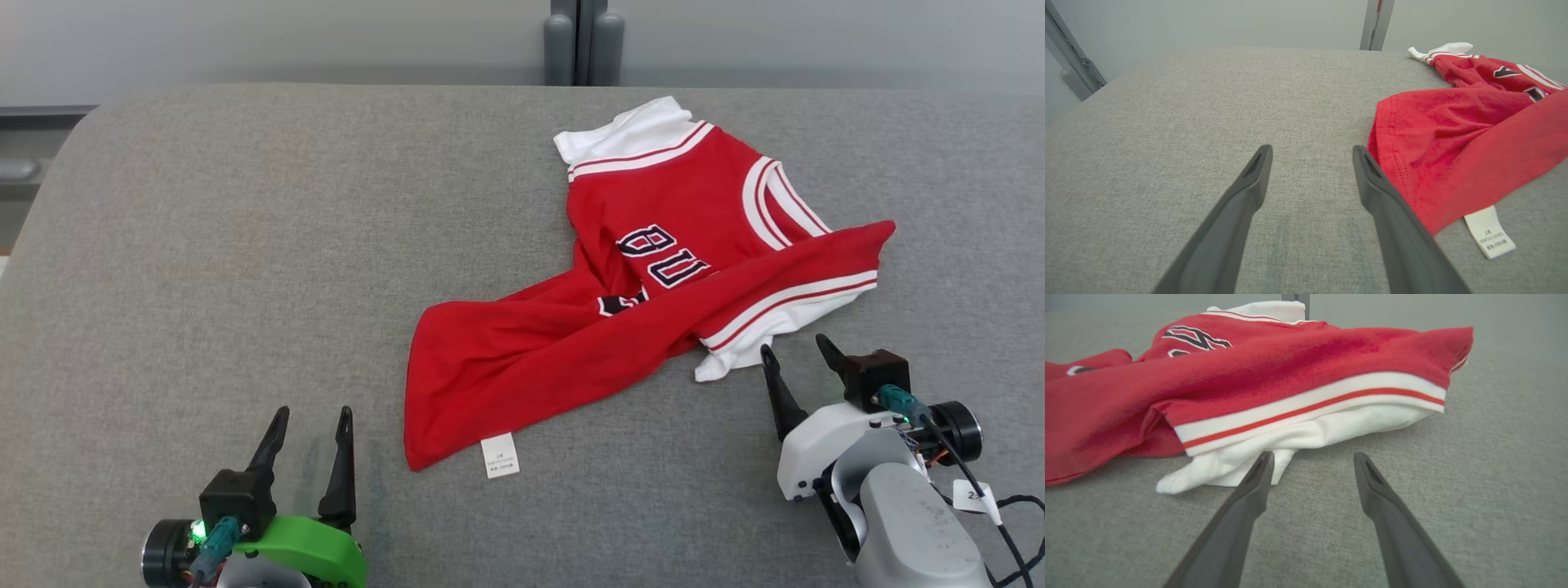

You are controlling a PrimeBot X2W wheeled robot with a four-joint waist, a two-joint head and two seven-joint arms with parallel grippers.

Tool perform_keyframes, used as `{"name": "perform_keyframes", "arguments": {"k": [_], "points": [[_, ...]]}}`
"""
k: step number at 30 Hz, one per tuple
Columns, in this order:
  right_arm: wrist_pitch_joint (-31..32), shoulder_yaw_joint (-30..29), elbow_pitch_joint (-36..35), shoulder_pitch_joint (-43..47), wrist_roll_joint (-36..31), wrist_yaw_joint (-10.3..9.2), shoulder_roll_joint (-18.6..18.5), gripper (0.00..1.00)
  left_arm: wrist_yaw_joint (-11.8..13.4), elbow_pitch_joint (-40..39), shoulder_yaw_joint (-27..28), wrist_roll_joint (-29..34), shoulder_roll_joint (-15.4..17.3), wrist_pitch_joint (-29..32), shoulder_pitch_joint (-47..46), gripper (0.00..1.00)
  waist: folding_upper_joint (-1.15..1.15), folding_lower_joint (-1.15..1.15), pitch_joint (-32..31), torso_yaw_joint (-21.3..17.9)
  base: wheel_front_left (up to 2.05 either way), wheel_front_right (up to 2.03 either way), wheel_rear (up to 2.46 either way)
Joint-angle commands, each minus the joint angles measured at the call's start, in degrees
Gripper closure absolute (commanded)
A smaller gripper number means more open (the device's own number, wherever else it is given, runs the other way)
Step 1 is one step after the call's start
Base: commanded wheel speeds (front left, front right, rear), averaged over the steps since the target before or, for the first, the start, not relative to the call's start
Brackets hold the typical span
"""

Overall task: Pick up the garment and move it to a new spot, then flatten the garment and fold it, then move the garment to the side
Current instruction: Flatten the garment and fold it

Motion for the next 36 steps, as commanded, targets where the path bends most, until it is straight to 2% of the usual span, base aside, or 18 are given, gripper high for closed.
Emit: {"name": "perform_keyframes", "arguments": {"k": [1,4,5,6,7,12,23,24,25,26,30,36], "points": [[-0.26,0.17,1.41,-1.05,-0.61,-0.07,-0.3,0.0,-0.2,0.1,-0.21,-0.26,0.47,0.02,-1.07,0.0,0.0,0.0,1.87,1.95,0.0,0.0,0.0],[-0.26,0.87,4.32,-2.41,-1.28,-0.07,-0.29,0.0,-0.2,0.23,-0.63,-0.67,0.66,0.02,-1.45,0.0,0.0,0.0,2.36,2.72,0.0,0.0,0.0],[-0.19,1.21,5.46,-2.62,-1.28,-0.07,-0.28,0.1,-0.2,0.3,-0.71,-0.88,0.72,0.02,-1.51,0.0,0.0,0.0,2.43,2.88,0.0,0.0,0.0],[-0.12,1.29,6.16,-2.7,-1.01,-0.07,-0.28,0.36,-0.2,0.33,-0.73,-0.97,0.76,0.02,-1.53,0.0,0.0,0.0,2.45,2.96,0.0,0.0,0.0],[-0.07,1.46,6.89,-2.69,-0.92,-0.07,-0.26,1.0,-0.21,0.39,-0.66,-1.01,0.79,0.02,-1.5,0.0,0.0,0.0,2.4,2.99,0.0,0.0,0.0],[-0.14,-0.4,4.08,-1.29,0.37,-0.09,-0.41,1.0,-0.21,0.21,0.21,-0.73,0.84,0.02,-0.57,0.0,0.0,0.0,1.25,1.54,0.0,0.0,0.0],[-0.15,-4.86,-15.31,6.64,-1.05,-0.08,-0.28,1.0,-0.21,0.01,1.76,0.84,0.14,0.02,2.07,0.0,0.0,0.0,-3.63,-5.04,0.0,0.0,0.0],[-0.15,-5.53,-16.68,8.11,-1.44,-0.08,-0.29,0.91,-0.21,0.1,1.9,1.04,0.02,0.01,2.33,0.0,0.0,0.0,-4.18,-5.49,0.0,0.0,0.0],[-0.15,-6.2,-17.58,9.31,-1.78,-0.08,-0.27,0.54,-0.21,0.15,2.04,1.24,-0.05,0.02,2.56,0.0,0.0,0.0,-4.56,-5.78,0.0,0.0,0.0],[-0.16,-7.09,-18.42,10.54,-2.31,-0.08,-0.29,0.0,-0.21,0.22,2.21,1.38,-0.18,0.01,2.83,0.0,0.0,0.0,-4.97,-6.14,0.0,0.0,0.0],[-0.16,-10.78,-20.51,13.99,-3.02,-0.08,-0.28,0.0,-0.21,0.48,2.39,1.71,-0.43,0.02,3.86,0.0,0.0,0.0,-5.6,-6.89,0.0,0.0,0.0],[-0.16,-10.9,-24.15,14.84,-2.19,-0.08,-0.25,0.0,-0.21,0.43,2.53,2.32,-0.51,0.02,3.97,0.0,0.0,0.0,-5.58,-6.98,0.0,0.0,0.0]]}}
